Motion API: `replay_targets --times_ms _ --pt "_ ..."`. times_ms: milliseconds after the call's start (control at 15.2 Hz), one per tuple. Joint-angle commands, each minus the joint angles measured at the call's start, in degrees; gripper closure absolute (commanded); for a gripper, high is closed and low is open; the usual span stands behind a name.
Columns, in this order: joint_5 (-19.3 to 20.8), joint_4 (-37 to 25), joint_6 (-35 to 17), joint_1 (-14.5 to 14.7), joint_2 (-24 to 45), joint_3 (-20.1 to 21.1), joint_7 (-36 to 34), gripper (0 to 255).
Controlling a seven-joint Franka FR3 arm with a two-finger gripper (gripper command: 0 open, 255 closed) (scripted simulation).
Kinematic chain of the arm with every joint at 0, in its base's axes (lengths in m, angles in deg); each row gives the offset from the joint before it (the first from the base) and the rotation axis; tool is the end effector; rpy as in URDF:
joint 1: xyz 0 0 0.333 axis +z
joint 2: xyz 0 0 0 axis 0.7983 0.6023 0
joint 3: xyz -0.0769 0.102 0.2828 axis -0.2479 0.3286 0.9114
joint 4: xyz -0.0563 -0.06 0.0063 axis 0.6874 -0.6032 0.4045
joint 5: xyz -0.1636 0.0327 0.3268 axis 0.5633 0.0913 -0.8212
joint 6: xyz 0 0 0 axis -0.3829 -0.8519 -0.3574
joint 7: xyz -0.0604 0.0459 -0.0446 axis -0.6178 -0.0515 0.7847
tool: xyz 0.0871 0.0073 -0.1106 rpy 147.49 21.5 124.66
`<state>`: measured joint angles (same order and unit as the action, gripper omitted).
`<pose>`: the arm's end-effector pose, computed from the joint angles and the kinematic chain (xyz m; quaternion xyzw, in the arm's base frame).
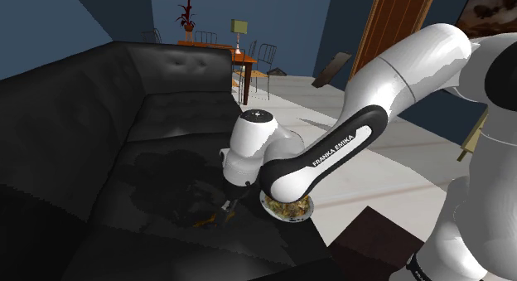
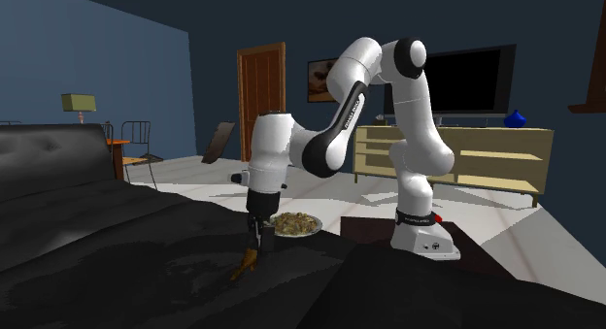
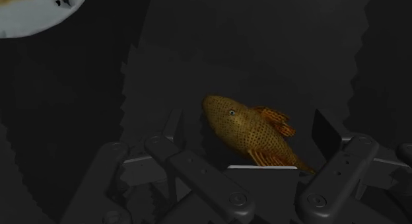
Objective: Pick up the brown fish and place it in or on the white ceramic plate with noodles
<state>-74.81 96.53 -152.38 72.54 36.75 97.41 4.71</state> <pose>0.4342 0.3352 0.2766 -0.9618 -0.2620 -0.0760 0.0212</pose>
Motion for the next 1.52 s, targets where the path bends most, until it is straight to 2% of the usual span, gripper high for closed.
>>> replay_targets --times_ms 0,198,264,858,924,1386,1452 --pt "0.04 -0.02 -0.04 0.02 0.05 -0.01 -0.03 0" --pt "0.03 -0.02 -0.04 0.01 0.05 -0.01 -0.03 0" --pt "0.03 -0.02 -0.04 0.01 0.05 -0.01 -0.03 255" --pt "0.02 0.01 -0.04 0.01 0.02 -0.01 -0.02 255" --pt "0.02 0.01 -0.04 0.01 0.02 -0.01 -0.02 0" --pt "3.07 -25.47 21.13 2.99 10.38 -1.38 -1.89 0" --pt "3.24 -27.17 22.37 3.24 11.17 -1.49 -1.94 0"
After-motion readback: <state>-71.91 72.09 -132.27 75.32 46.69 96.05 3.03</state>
